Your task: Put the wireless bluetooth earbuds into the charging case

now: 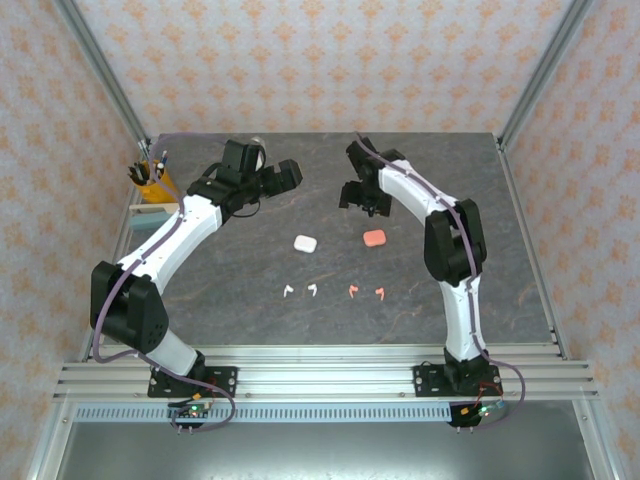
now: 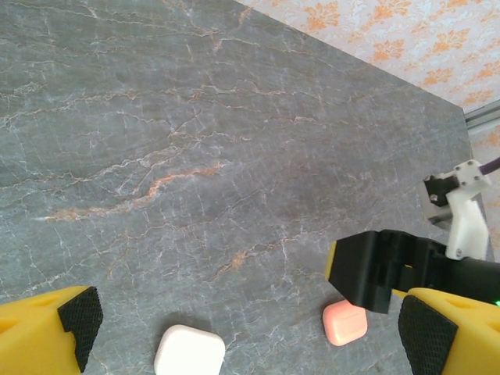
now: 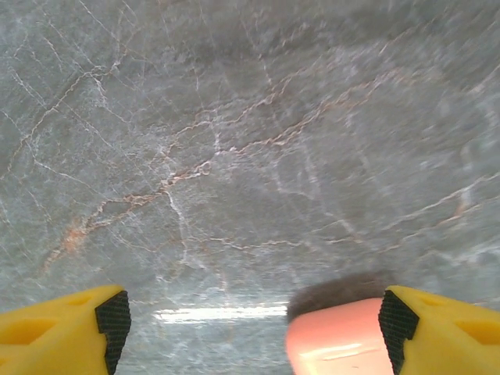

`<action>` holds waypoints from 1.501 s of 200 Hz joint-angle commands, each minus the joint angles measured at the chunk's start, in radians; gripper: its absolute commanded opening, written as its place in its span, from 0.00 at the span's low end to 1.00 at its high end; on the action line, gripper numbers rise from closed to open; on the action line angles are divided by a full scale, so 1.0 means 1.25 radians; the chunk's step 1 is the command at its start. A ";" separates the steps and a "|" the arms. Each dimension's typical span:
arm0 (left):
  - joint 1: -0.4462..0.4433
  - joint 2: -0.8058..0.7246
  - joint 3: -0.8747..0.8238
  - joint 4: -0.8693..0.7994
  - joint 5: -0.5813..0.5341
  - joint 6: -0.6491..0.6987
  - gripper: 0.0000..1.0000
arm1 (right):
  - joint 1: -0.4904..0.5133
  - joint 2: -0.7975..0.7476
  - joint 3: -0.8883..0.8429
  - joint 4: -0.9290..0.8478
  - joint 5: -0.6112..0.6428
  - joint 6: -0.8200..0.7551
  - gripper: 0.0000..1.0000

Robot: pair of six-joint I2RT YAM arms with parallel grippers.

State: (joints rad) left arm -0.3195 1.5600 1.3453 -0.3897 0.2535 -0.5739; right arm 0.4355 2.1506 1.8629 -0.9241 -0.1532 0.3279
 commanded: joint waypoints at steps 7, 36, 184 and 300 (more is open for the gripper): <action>0.006 -0.020 -0.010 0.007 0.002 0.016 1.00 | -0.005 -0.029 -0.034 -0.051 0.079 -0.163 0.86; 0.006 -0.017 -0.007 0.007 0.006 0.014 1.00 | -0.007 -0.019 -0.057 -0.066 0.044 -0.229 0.87; 0.006 -0.011 -0.006 0.010 0.010 0.010 1.00 | -0.029 0.028 -0.145 -0.035 -0.034 -0.169 0.82; 0.006 -0.005 -0.007 0.012 0.011 0.008 1.00 | 0.009 0.025 -0.164 -0.029 -0.013 0.013 0.60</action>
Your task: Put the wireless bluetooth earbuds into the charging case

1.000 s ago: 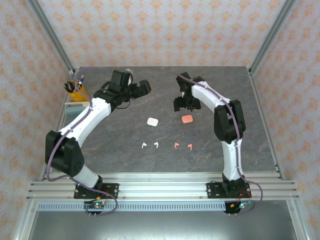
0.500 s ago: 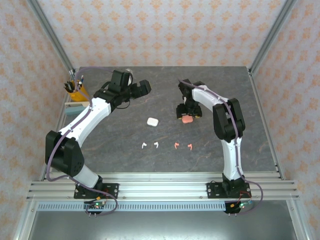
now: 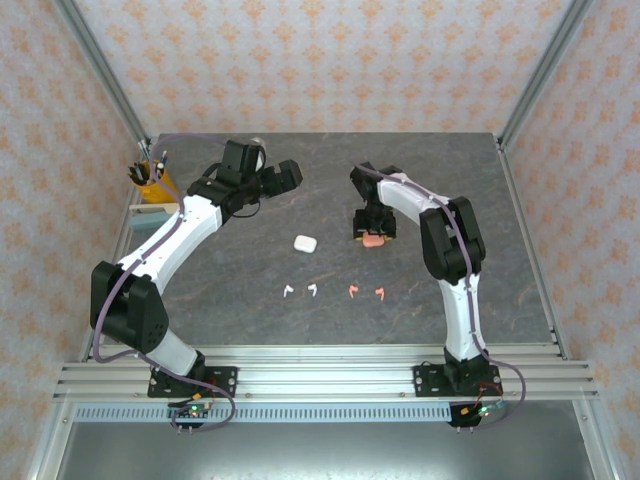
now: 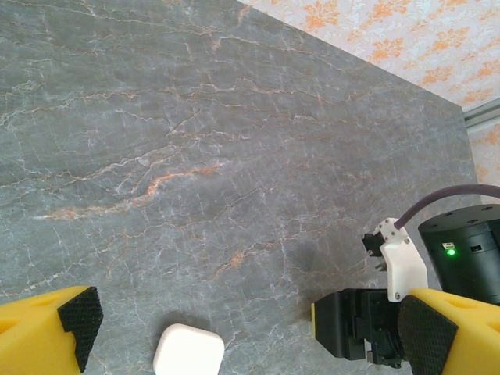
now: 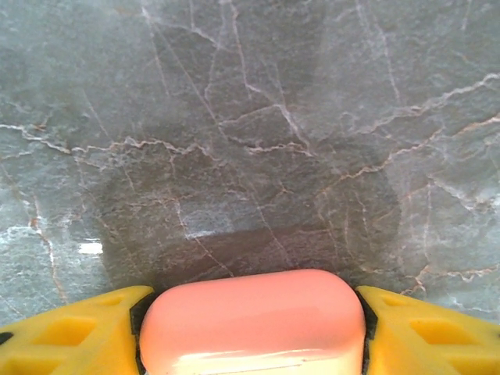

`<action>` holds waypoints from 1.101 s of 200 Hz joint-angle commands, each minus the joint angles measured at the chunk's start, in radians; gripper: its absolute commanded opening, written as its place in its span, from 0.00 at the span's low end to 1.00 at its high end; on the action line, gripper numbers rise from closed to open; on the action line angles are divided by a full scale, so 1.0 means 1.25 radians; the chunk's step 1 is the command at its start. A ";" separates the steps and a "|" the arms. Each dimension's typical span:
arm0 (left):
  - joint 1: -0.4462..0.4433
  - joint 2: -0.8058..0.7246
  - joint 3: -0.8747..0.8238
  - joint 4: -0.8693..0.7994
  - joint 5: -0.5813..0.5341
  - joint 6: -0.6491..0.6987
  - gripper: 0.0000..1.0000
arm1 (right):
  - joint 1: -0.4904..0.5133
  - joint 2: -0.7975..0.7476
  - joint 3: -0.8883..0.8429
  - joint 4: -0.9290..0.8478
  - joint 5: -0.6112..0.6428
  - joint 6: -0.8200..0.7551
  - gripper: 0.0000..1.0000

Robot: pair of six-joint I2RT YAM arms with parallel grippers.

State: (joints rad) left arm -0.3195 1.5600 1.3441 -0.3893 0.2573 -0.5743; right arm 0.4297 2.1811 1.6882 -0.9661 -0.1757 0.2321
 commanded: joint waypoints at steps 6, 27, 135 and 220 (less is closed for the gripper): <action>0.006 -0.005 -0.008 0.013 0.008 0.007 1.00 | 0.013 -0.004 -0.032 0.010 0.006 0.106 0.59; 0.006 -0.004 -0.009 0.015 0.010 0.004 1.00 | 0.013 -0.016 -0.054 0.024 0.023 0.155 0.58; 0.006 -0.003 -0.015 0.023 0.013 0.003 1.00 | 0.014 -0.023 -0.061 0.034 0.020 0.158 0.69; 0.006 -0.002 -0.014 0.022 0.018 0.002 1.00 | 0.013 -0.051 -0.081 0.038 -0.010 0.138 0.70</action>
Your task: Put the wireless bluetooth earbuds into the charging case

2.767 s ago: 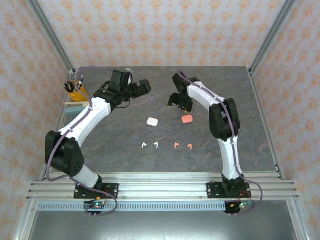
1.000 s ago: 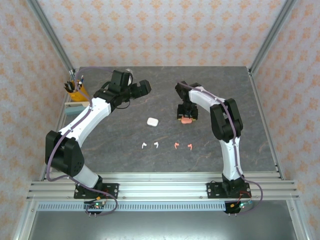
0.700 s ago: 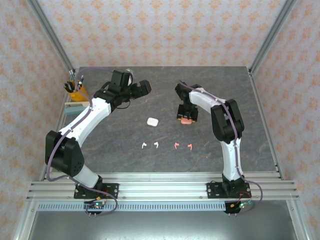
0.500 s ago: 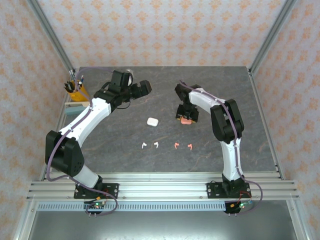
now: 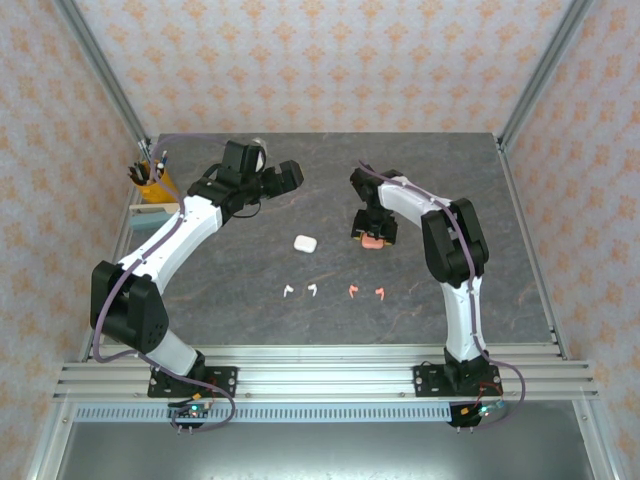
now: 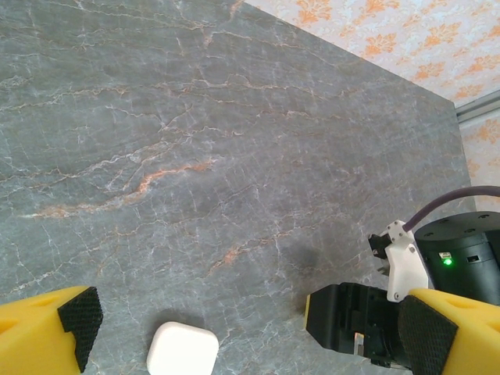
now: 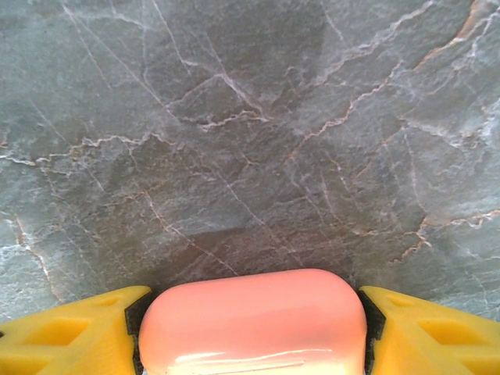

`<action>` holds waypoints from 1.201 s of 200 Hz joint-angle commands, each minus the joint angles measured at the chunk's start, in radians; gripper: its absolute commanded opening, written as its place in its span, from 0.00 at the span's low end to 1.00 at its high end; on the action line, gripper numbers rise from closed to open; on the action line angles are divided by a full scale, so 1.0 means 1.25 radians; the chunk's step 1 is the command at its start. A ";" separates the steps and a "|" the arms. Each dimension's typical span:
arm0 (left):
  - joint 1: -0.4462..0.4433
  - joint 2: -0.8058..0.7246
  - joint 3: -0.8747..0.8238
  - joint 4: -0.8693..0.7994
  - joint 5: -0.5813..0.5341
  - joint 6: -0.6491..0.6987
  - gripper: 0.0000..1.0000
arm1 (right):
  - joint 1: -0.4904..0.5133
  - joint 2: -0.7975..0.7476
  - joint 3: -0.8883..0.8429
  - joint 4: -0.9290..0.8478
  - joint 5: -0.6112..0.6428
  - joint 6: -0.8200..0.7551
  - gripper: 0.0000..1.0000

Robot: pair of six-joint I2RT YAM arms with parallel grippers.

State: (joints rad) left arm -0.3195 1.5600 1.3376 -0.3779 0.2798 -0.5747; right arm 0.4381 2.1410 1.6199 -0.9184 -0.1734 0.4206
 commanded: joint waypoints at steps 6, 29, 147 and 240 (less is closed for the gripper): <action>0.006 -0.004 -0.009 0.013 0.001 0.003 1.00 | 0.007 -0.021 -0.028 0.001 -0.011 -0.015 0.70; 0.006 -0.002 -0.009 0.014 0.000 0.003 1.00 | 0.007 -0.020 -0.031 0.000 -0.013 -0.024 0.70; 0.006 0.006 0.004 0.005 0.004 0.004 1.00 | 0.004 -0.043 -0.041 0.007 -0.023 -0.025 0.55; 0.007 0.021 -0.015 0.021 0.018 -0.001 1.00 | -0.001 -0.072 -0.043 0.053 -0.018 0.084 0.54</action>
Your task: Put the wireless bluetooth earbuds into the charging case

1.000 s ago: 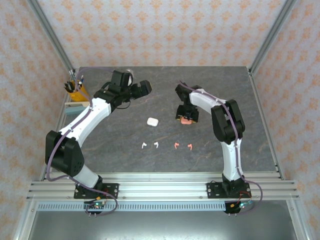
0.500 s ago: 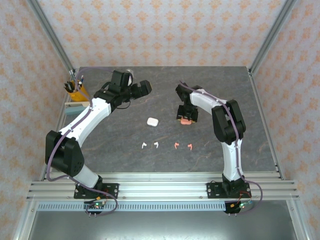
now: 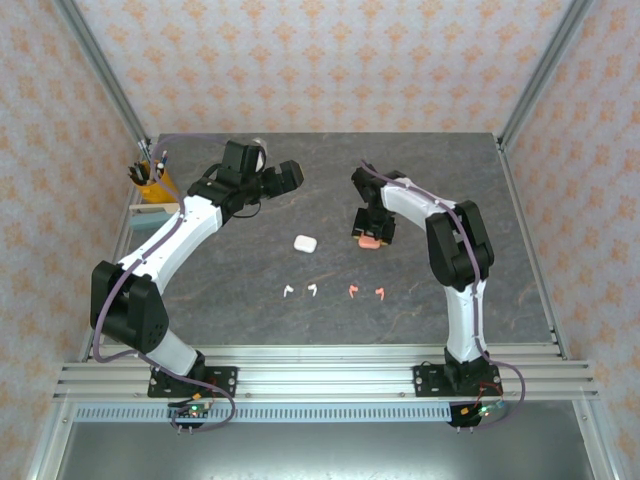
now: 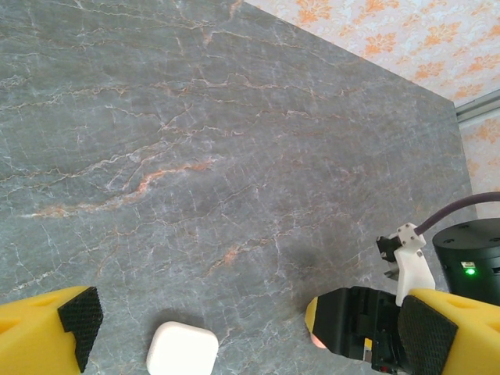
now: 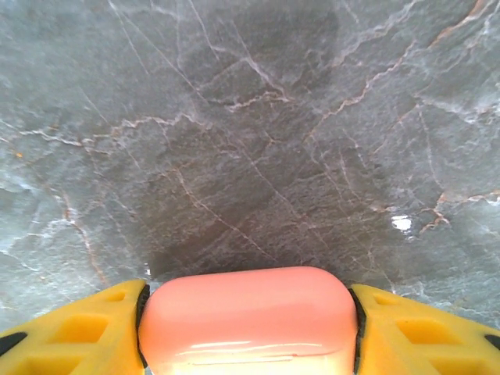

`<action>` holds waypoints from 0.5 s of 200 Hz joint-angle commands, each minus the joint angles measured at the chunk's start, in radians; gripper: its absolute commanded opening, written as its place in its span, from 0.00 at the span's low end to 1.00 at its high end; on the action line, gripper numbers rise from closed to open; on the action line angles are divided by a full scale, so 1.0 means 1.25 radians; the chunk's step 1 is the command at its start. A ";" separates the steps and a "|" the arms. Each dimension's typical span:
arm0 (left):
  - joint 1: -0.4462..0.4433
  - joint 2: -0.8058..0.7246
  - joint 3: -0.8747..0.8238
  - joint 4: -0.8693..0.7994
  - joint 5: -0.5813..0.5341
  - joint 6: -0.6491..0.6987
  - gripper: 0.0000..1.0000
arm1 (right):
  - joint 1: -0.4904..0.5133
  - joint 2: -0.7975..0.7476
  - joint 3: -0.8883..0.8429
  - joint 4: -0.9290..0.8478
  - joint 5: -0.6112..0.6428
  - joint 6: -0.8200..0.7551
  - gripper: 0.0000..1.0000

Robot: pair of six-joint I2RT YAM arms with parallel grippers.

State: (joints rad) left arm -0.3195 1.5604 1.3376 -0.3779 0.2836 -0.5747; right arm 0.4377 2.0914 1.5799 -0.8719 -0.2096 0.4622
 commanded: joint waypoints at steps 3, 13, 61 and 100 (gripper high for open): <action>0.006 0.021 -0.016 0.023 0.015 -0.002 1.00 | -0.001 -0.032 -0.011 0.017 0.014 0.055 0.54; 0.006 0.023 -0.020 0.028 0.019 -0.005 1.00 | -0.002 -0.027 -0.013 0.020 0.018 0.061 0.54; 0.004 0.031 -0.029 0.038 0.026 -0.012 1.00 | -0.002 0.003 -0.012 0.009 0.037 0.052 0.55; 0.004 0.033 -0.026 0.043 0.027 -0.014 1.00 | 0.001 0.020 -0.005 -0.011 0.040 0.034 0.69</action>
State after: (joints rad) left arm -0.3199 1.5944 1.3052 -0.3557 0.3073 -0.5785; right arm 0.4377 2.0903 1.5780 -0.8555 -0.1974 0.5110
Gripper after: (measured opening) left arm 0.998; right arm 0.660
